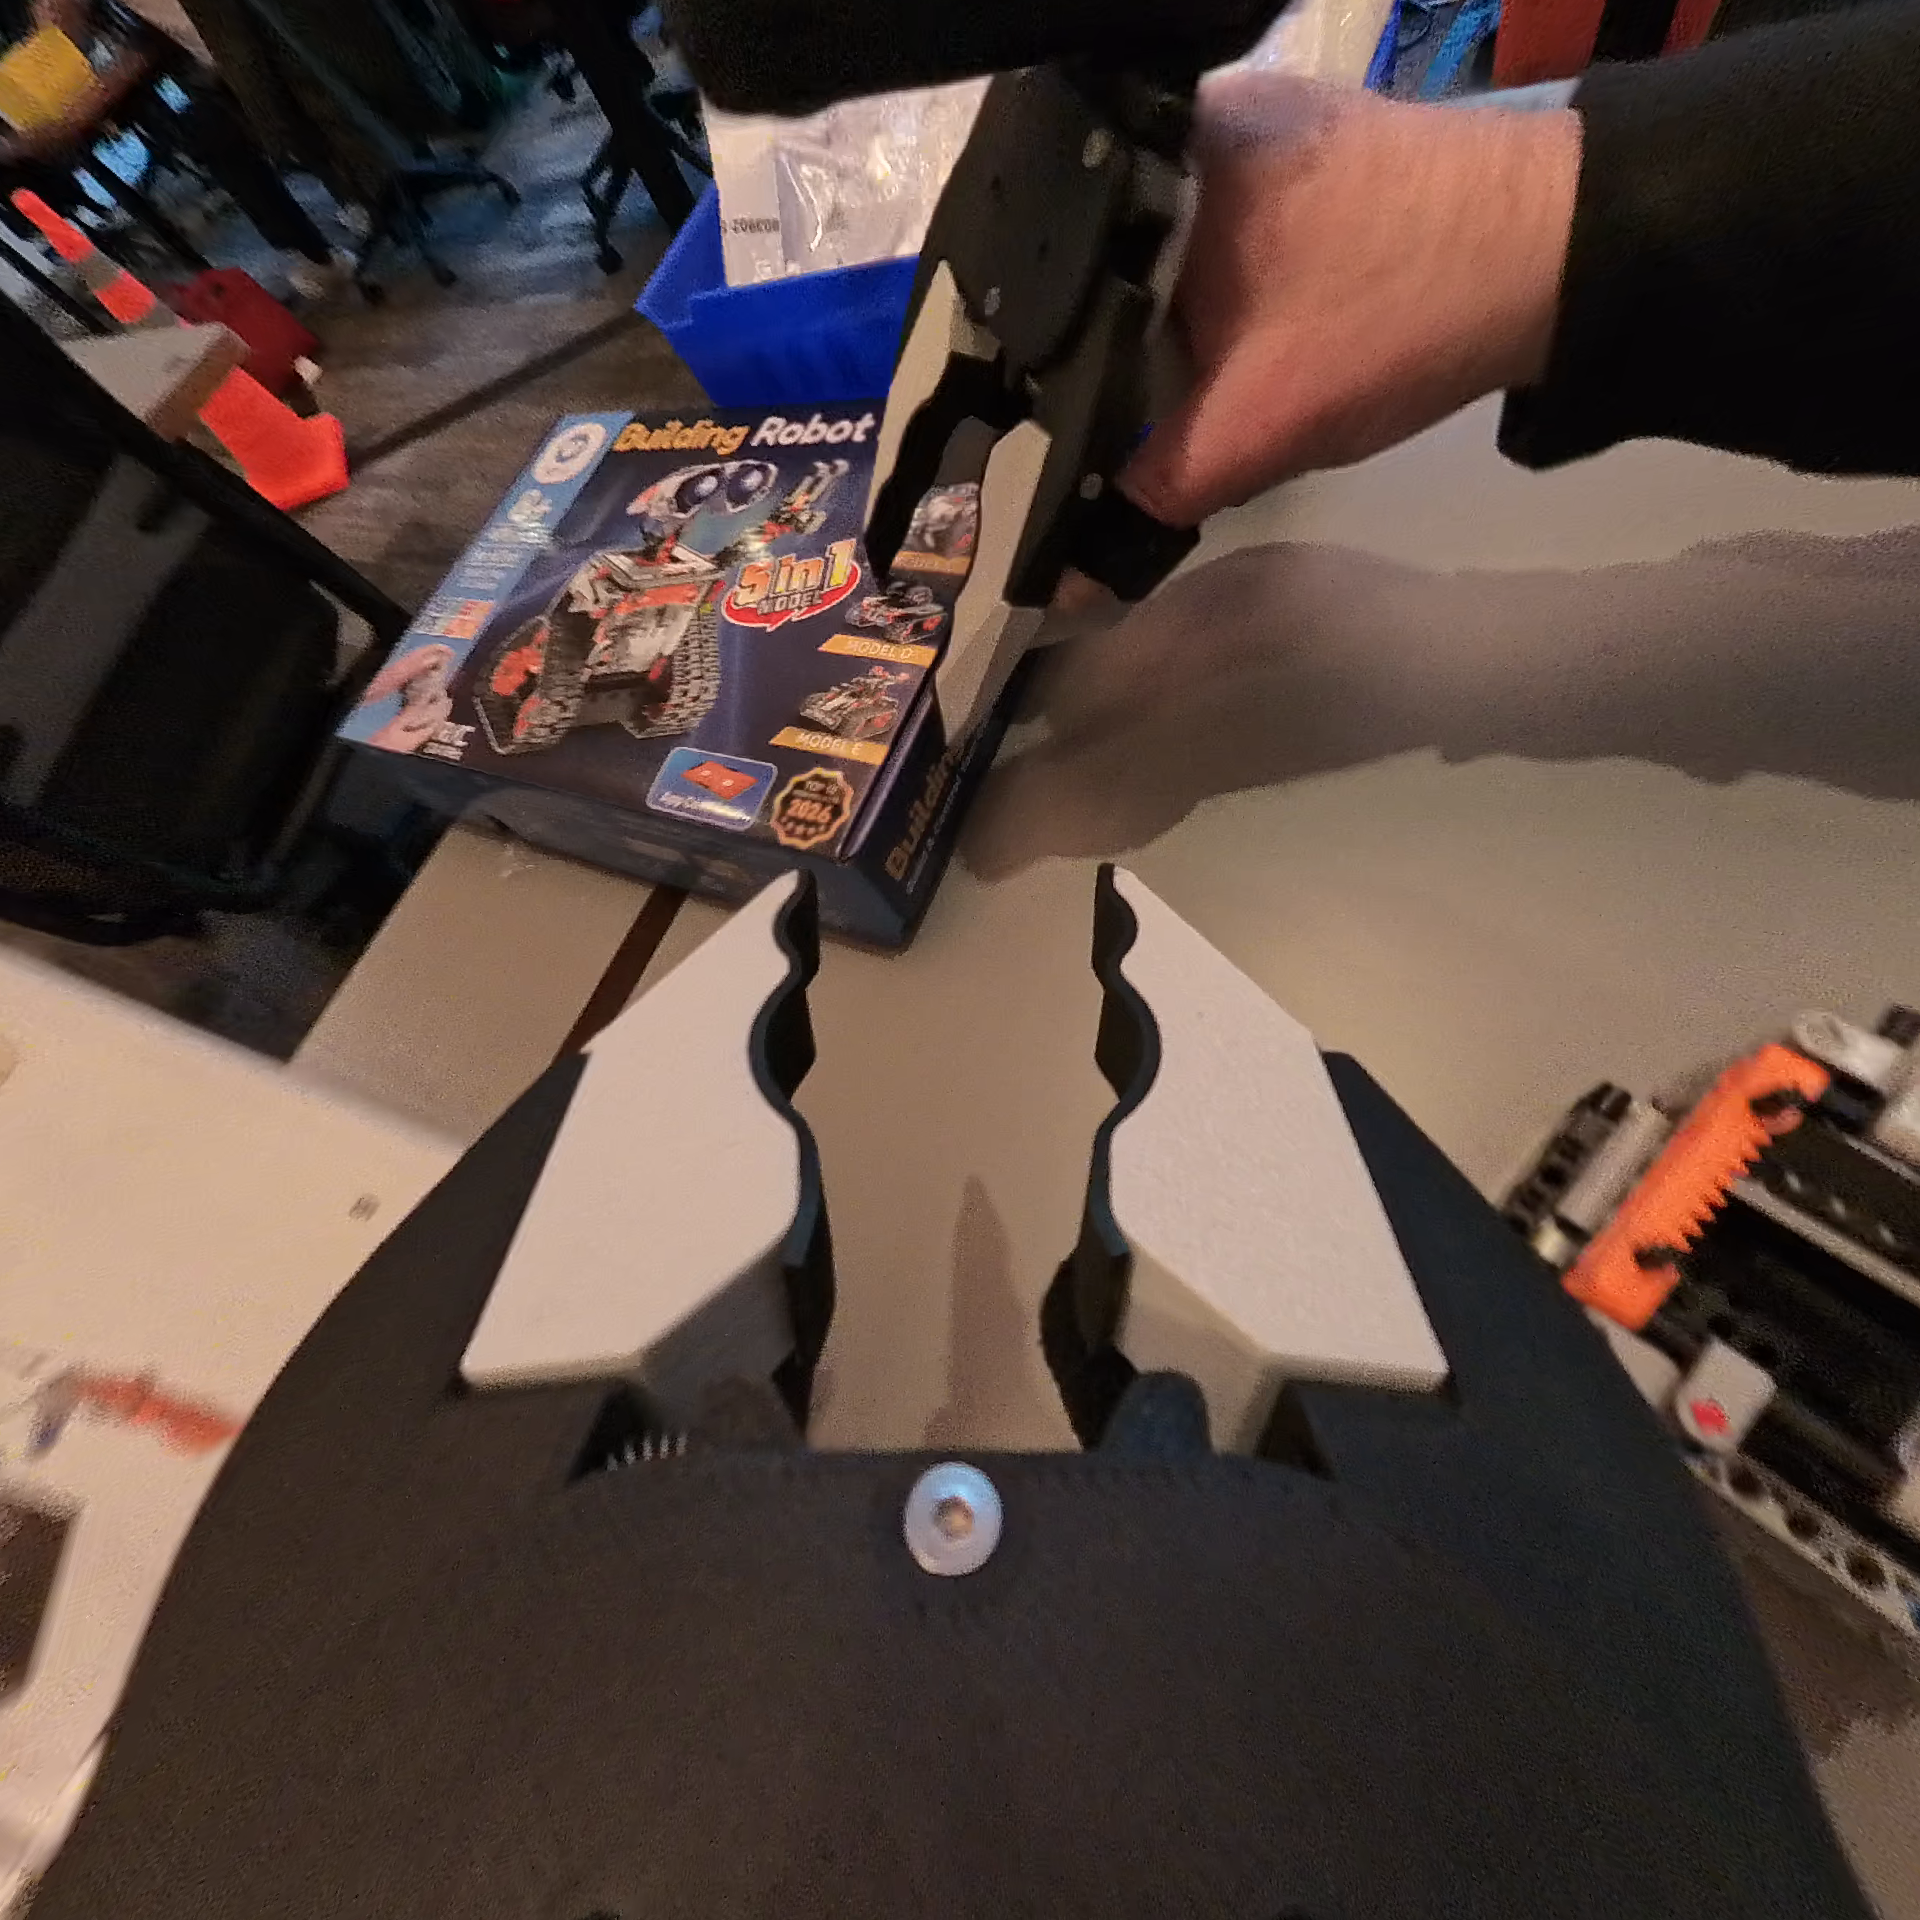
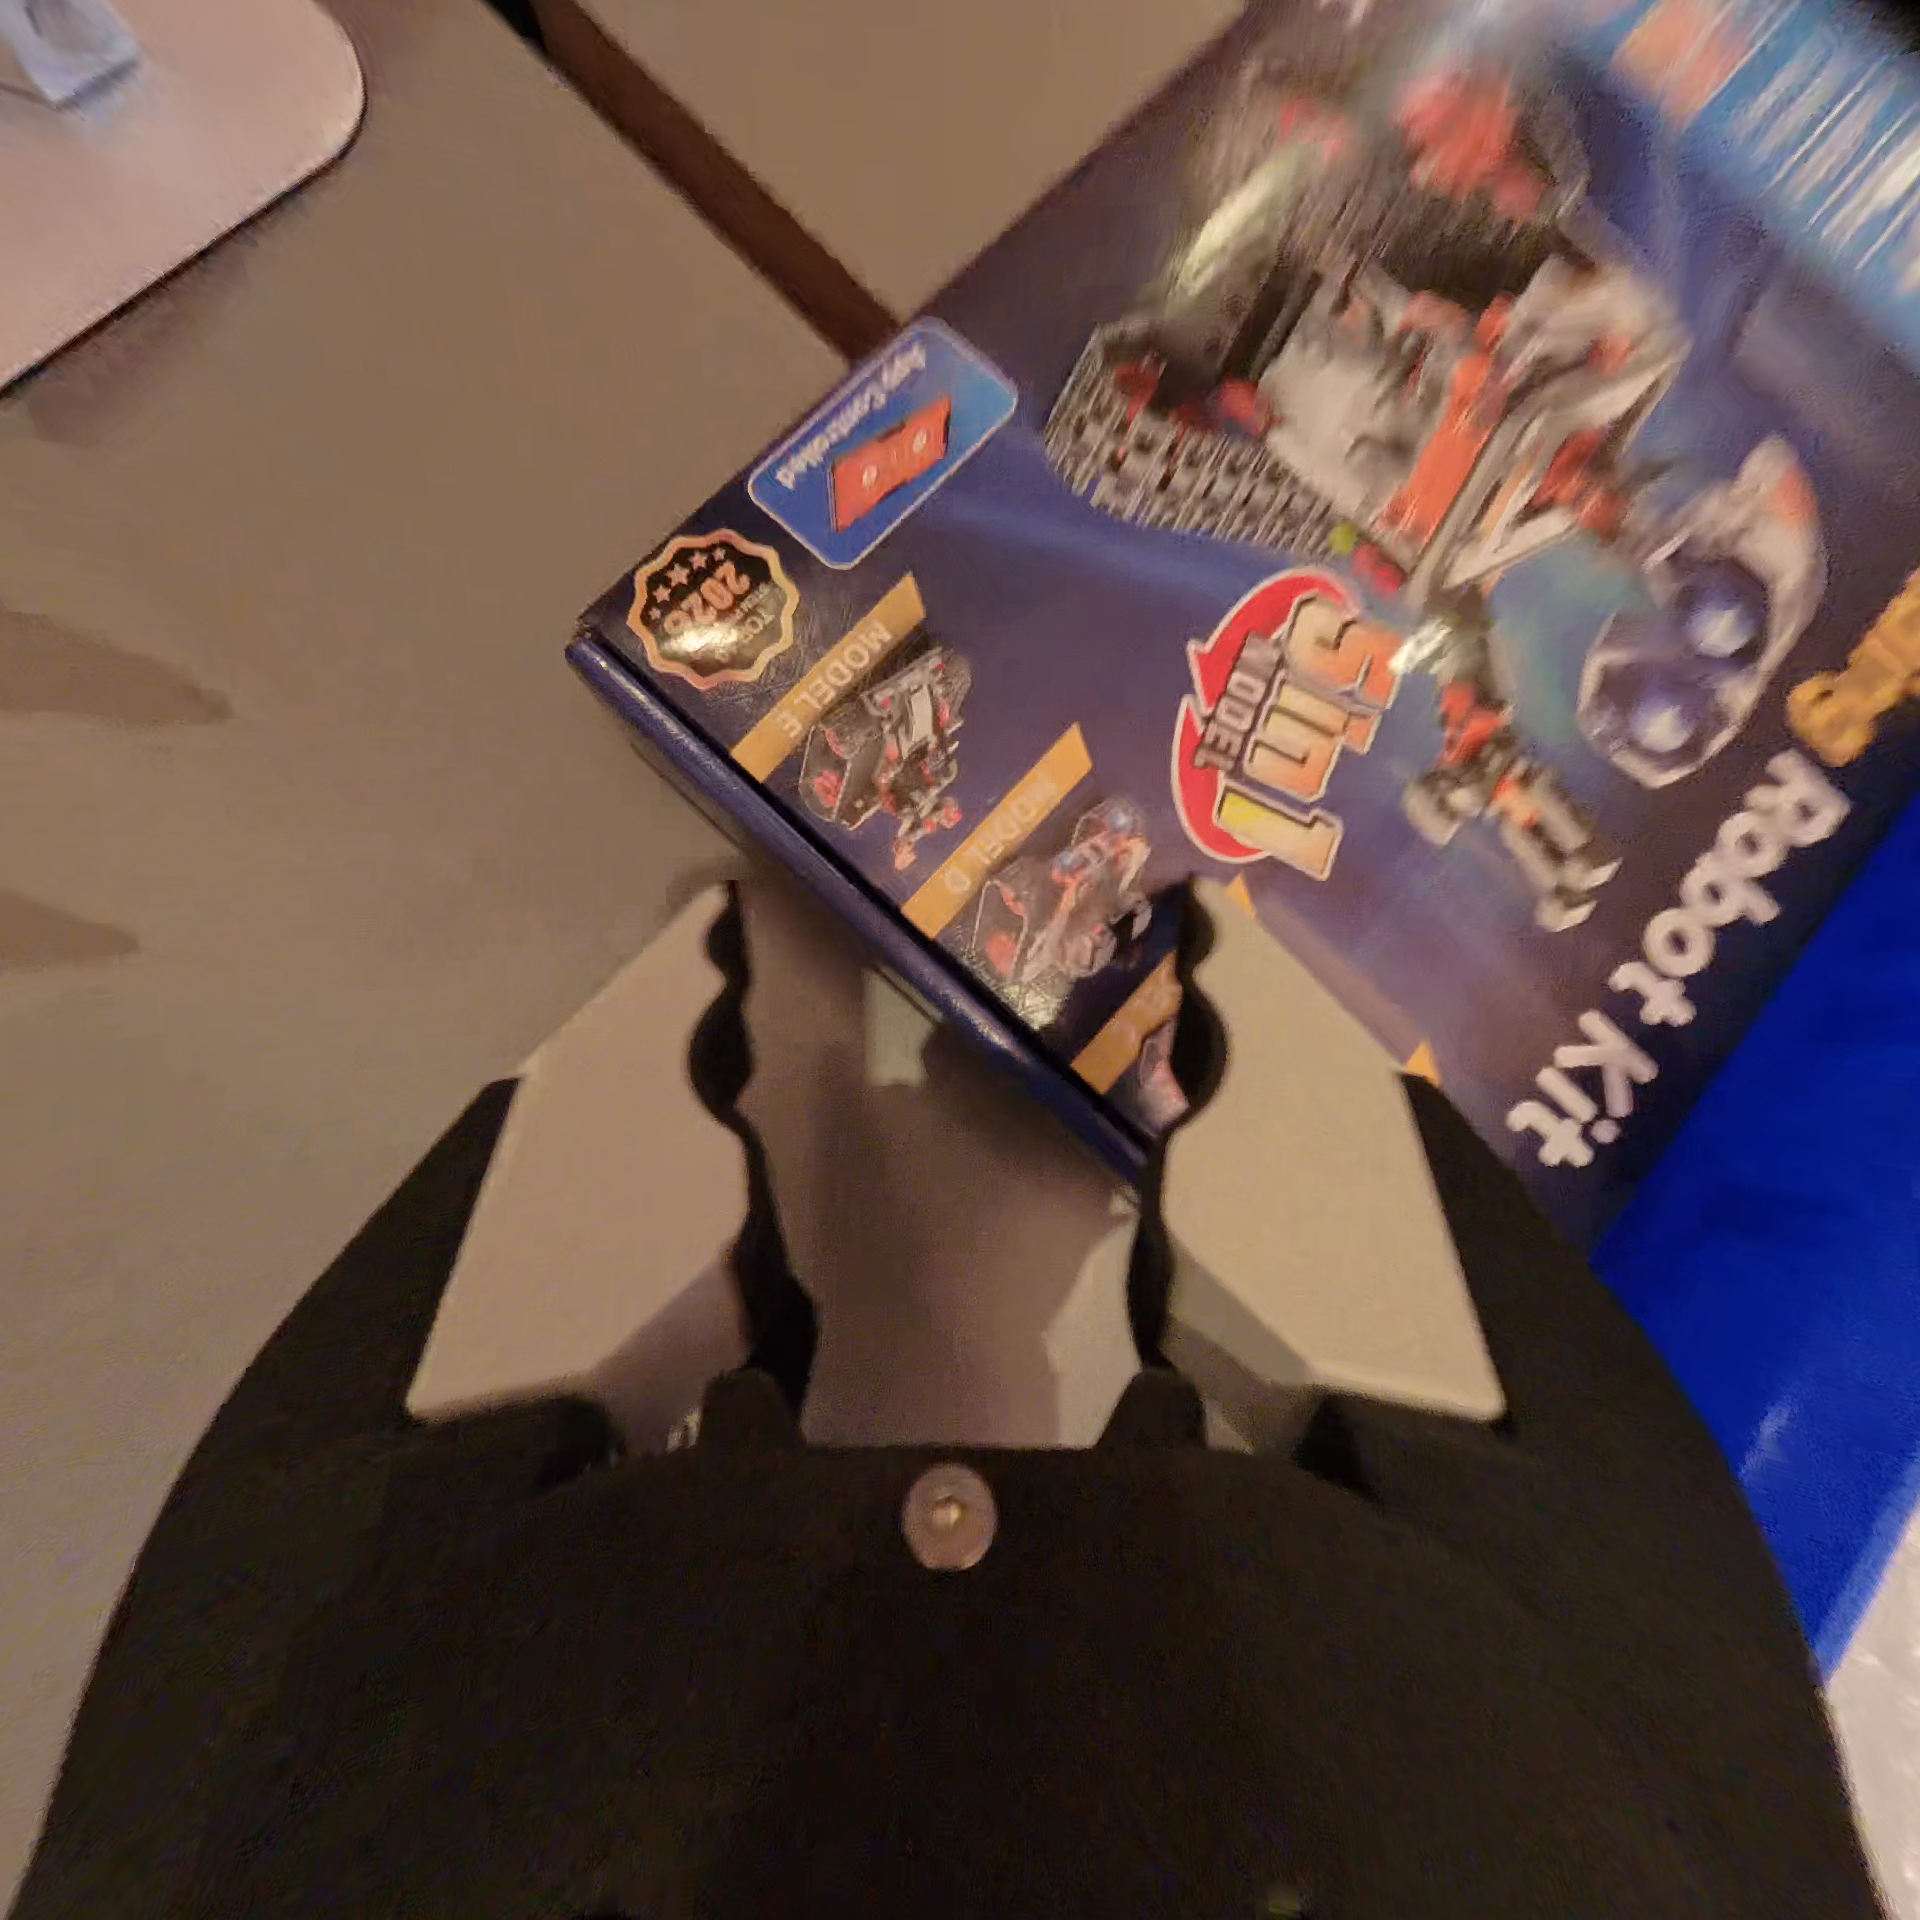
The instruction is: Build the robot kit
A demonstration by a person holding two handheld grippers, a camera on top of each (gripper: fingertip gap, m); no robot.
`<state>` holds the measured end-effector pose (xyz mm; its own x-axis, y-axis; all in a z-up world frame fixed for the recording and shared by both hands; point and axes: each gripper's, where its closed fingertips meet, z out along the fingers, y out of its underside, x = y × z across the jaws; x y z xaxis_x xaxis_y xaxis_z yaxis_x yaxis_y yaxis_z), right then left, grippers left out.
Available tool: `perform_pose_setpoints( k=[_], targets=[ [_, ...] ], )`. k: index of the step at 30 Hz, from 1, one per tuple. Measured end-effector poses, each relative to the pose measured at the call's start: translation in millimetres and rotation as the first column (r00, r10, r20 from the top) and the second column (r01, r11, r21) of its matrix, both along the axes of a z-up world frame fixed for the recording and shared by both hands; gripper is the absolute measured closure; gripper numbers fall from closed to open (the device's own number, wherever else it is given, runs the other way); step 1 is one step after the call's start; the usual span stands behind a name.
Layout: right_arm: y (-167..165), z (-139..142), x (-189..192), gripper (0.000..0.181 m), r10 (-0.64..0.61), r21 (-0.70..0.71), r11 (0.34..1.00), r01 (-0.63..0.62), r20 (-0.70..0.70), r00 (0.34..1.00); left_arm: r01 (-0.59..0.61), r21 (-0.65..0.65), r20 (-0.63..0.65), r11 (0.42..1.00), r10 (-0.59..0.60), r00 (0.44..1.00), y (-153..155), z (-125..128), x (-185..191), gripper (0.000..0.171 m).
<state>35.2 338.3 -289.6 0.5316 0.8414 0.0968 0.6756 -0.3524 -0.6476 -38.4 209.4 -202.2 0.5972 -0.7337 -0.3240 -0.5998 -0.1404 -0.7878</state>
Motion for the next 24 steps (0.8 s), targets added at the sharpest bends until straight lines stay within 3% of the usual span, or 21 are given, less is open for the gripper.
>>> perform_pose_setpoints(
  k=[3,8,11,13,14,16,19,22,24],
  targets=[
    [-7.8,-0.3,3.7,0.12,0.025,0.016,1.0,-0.025,0.031,0.999,0.005,-0.057,0.024,0.998,-0.003,1.0,16.9,-7.3,13.4,0.119],
    [-42.9,1.7,12.9,0.136,0.087,-0.02,0.996,-0.086,0.025,0.996,0.019,-0.093,0.027,0.995,-0.017,0.999,29.3,-11.7,33.1,0.118],
    [-80.7,3.4,18.1,0.141,0.149,-0.056,0.987,-0.149,0.006,0.989,0.006,-0.15,0.049,0.989,0.002,0.999,26.9,-20.5,35.6,0.118],
    [-120.7,5.7,15.6,0.161,0.242,-0.13,0.96,-0.246,-0.042,0.969,0.0,-0.185,0.043,0.983,0.008,0.999,19.8,-32.1,35.2,0.118],
    [-137.5,6.6,16.4,0.148,0.261,-0.166,0.949,-0.268,-0.063,0.963,-0.009,-0.202,0.039,0.979,0.018,0.999,16.1,-38.8,33.0,0.119],
    [-147.2,20.7,26.2,0.12,0.193,-0.133,0.969,-0.208,-0.118,0.974,-0.027,-0.232,0.03,0.972,0.035,0.999,10.0,-51.6,27.1,0.118],
    [-126.1,40.8,74.1,0.111,-0.098,-0.086,0.993,0.081,-0.209,0.973,-0.031,-0.244,0.061,0.969,0.048,0.997,9.0,-59.3,21.8,0.118],
    [-106.9,11.9,123.3,0.097,-0.344,-0.169,0.934,0.316,-0.174,0.923,-0.083,-0.317,0.06,0.945,0.107,0.992,15.4,-73.0,14.2,0.116],
    [-109.9,-10.5,125.3,0.091,-0.382,-0.281,0.904,0.322,-0.191,0.904,-0.08,-0.364,0.092,0.928,0.122,0.988,15.9,-80.9,14.9,0.115]
  ],
)
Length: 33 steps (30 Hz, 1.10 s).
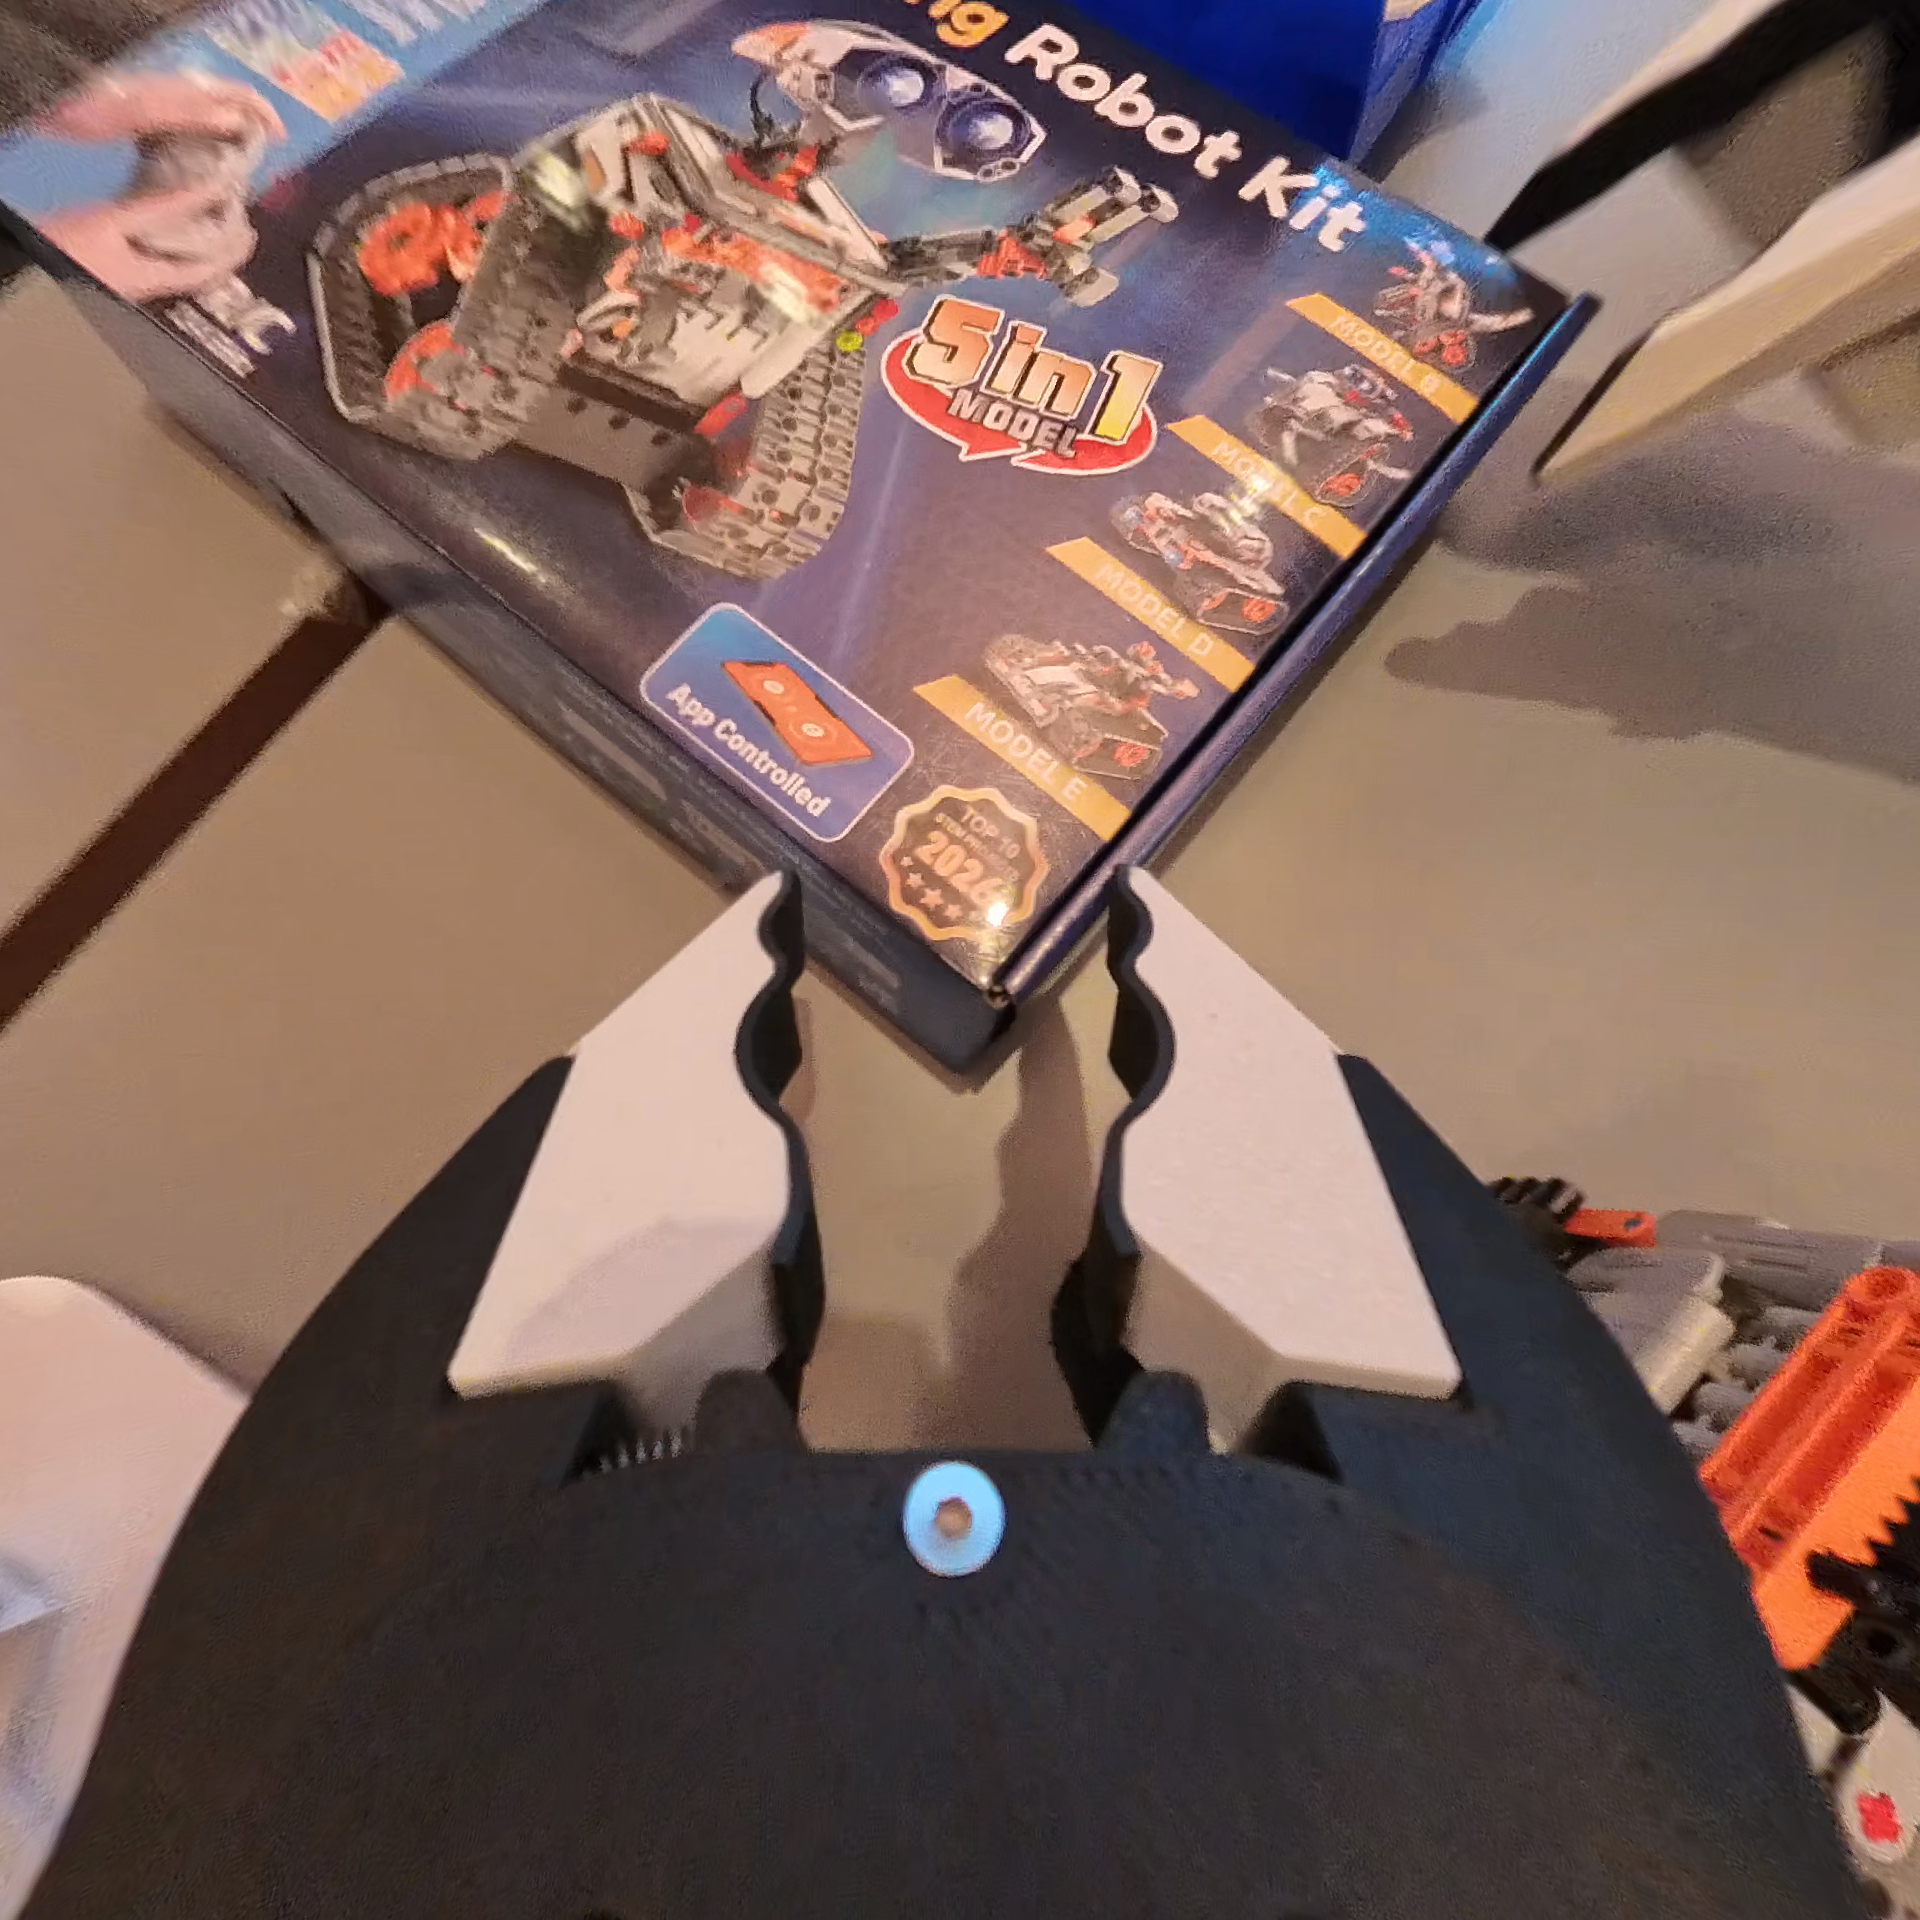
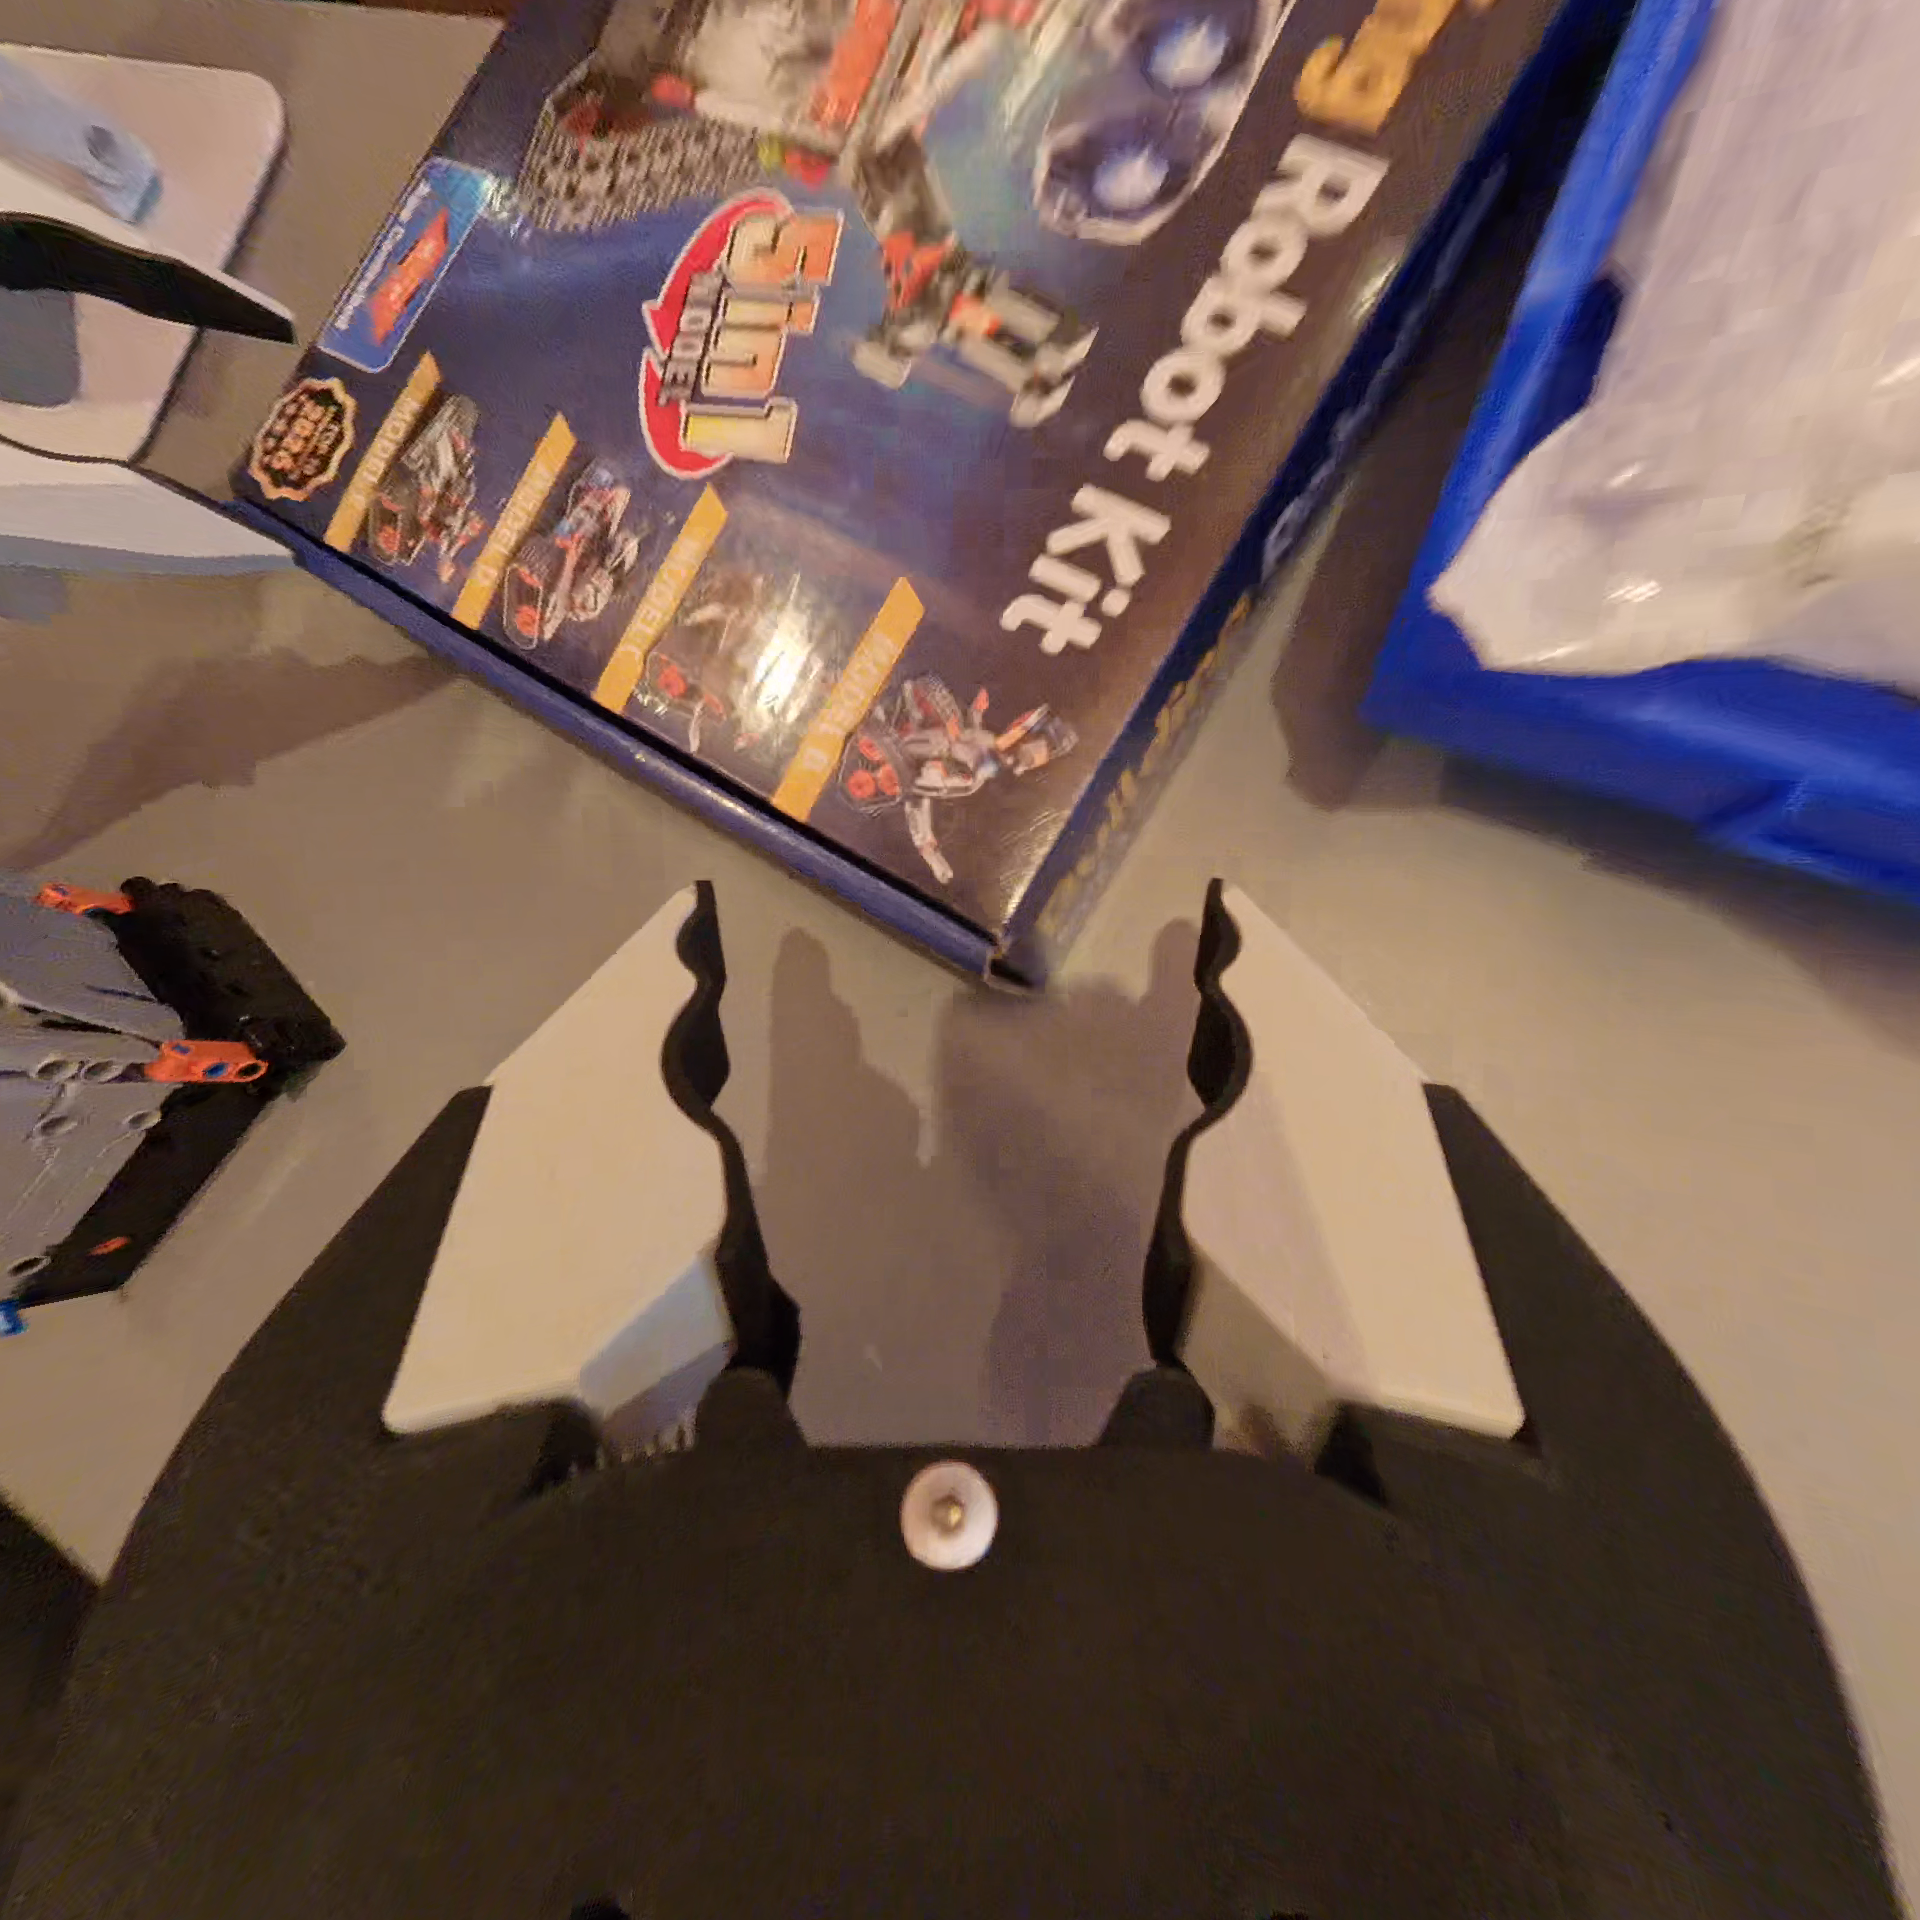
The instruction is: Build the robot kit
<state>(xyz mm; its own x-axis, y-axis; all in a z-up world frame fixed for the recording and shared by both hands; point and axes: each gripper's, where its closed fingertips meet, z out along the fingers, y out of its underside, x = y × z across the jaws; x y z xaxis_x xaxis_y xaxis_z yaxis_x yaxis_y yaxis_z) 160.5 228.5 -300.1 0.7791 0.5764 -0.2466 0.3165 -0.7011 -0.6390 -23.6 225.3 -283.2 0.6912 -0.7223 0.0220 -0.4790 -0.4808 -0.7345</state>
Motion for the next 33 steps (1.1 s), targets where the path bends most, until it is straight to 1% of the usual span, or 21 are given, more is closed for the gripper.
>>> perform_pose_setpoints(
  k=[1,2,3,4,5,6,7,8,10,12,14,15,18,20,22,25,28,30,31,32,33],
  targets=[
    [-3.0,-7.6,-8.2,0.09,0.019,-0.043,0.999,-0.021,-0.063,0.998,0.0,-0.031,0.048,1.0,0.001,0.999,-1.1,-1.8,2.8,0.116],
    [-5.2,-11.2,-18.5,0.087,0.028,-0.088,0.995,-0.042,-0.155,0.987,0.011,-0.073,0.088,0.997,-0.004,0.996,-3.6,-4.8,5.5,0.115],
    [-1.6,-13.3,-22.6,0.078,0.002,-0.113,0.993,-0.028,-0.224,0.975,0.004,-0.111,0.081,0.994,0.005,0.997,-4.6,-12.7,4.0,0.111],
    [2.8,-16.6,-22.3,0.081,-0.017,-0.115,0.993,-0.012,-0.245,0.969,0.004,-0.125,0.062,0.992,0.003,0.998,-5.8,-21.0,3.5,0.107],
    [5.9,-18.4,-21.0,0.09,-0.024,-0.106,0.994,-0.002,-0.248,0.969,0.004,-0.14,0.052,0.99,0.003,0.999,-7.6,-29.4,4.5,0.101],
    [6.9,-18.2,-20.1,0.095,-0.026,-0.101,0.995,0.001,-0.25,0.968,0.011,-0.164,0.06,0.986,-0.001,0.998,-10.5,-35.5,6.9,0.096],
    [6.4,-15.5,-20.7,0.093,-0.019,-0.093,0.996,-0.004,-0.252,0.968,0.021,-0.163,0.073,0.986,-0.009,0.997,-11.5,-36.7,8.7,0.094],
    [5.9,-12.4,-20.8,0.093,-0.009,-0.071,0.997,-0.009,-0.24,0.971,0.023,-0.165,0.083,0.986,-0.009,0.997,-11.3,-36.3,8.2,0.094],
    [4.9,-0.1,-20.1,0.099,-0.003,-0.011,1.0,0.0,-0.217,0.976,0.037,-0.195,0.102,0.98,-0.017,0.995,-14.2,-34.7,8.4,0.092],
    [5.0,23.0,-18.1,0.099,-0.005,0.069,0.997,0.02,-0.202,0.979,0.075,-0.214,0.102,0.974,-0.054,0.993,-21.3,-34.3,10.4,0.098],
    [5.6,49.7,-12.6,0.099,-0.006,0.161,0.986,0.03,-0.149,0.989,0.146,-0.258,0.166,0.955,-0.105,0.98,-35.3,-30.8,21.2,0.105],
    [4.9,62.9,-12.5,0.098,0.004,0.206,0.978,0.02,-0.116,0.993,0.172,-0.264,0.172,0.949,-0.13,0.977,-40.4,-31.9,25.7,0.106],
    [0.6,100.0,-23.8,0.097,0.05,0.311,0.95,-0.036,-0.035,0.998,0.219,-0.262,0.115,0.94,-0.195,0.974,-47.4,-40.2,32.4,0.106],
    [-2.0,123.3,-35.8,0.097,0.082,0.391,0.916,-0.089,0.034,0.996,0.272,-0.278,0.096,0.921,-0.256,0.962,-54.5,-44.7,38.3,0.107],
    [-3.0,141.4,-48.6,0.093,0.1,0.439,0.889,-0.127,0.084,0.991,0.313,-0.275,0.07,0.909,-0.306,0.949,-58.4,-46.7,43.6,0.112],
    [-3.6,165.6,-68.4,0.093,0.142,0.519,0.835,-0.184,0.12,0.983,0.368,-0.276,0.043,0.888,-0.372,0.927,-61.9,-47.7,49.3,0.115],
    [-2.5,181.5,-84.7,0.095,0.155,0.569,0.795,-0.211,0.147,0.977,0.432,-0.28,0.071,0.858,-0.43,0.9,-65.4,-47.2,57.6,0.117],
    [-2.7,188.4,-94.3,0.098,0.162,0.601,0.768,-0.22,0.149,0.975,0.466,-0.276,0.063,0.84,-0.468,0.881,-66.0,-47.8,62.2,0.118],
    [-4.7,189.0,-99.3,0.104,0.177,0.607,0.76,-0.232,0.15,0.973,0.487,-0.285,0.056,0.826,-0.493,0.868,-67.9,-48.1,64.5,0.121],
    [-7.6,185.8,-104.6,0.115,0.201,0.599,0.761,-0.249,0.147,0.969,0.506,-0.29,0.045,0.812,-0.517,0.855,-69.5,-48.3,67.9,0.121],
    [-8.4,178.3,-107.6,0.109,0.209,0.582,0.771,-0.259,0.153,0.966,0.53,-0.297,0.03,0.794,-0.547,0.836,-72.7,-48.9,72.2,0.122]
  ],
)
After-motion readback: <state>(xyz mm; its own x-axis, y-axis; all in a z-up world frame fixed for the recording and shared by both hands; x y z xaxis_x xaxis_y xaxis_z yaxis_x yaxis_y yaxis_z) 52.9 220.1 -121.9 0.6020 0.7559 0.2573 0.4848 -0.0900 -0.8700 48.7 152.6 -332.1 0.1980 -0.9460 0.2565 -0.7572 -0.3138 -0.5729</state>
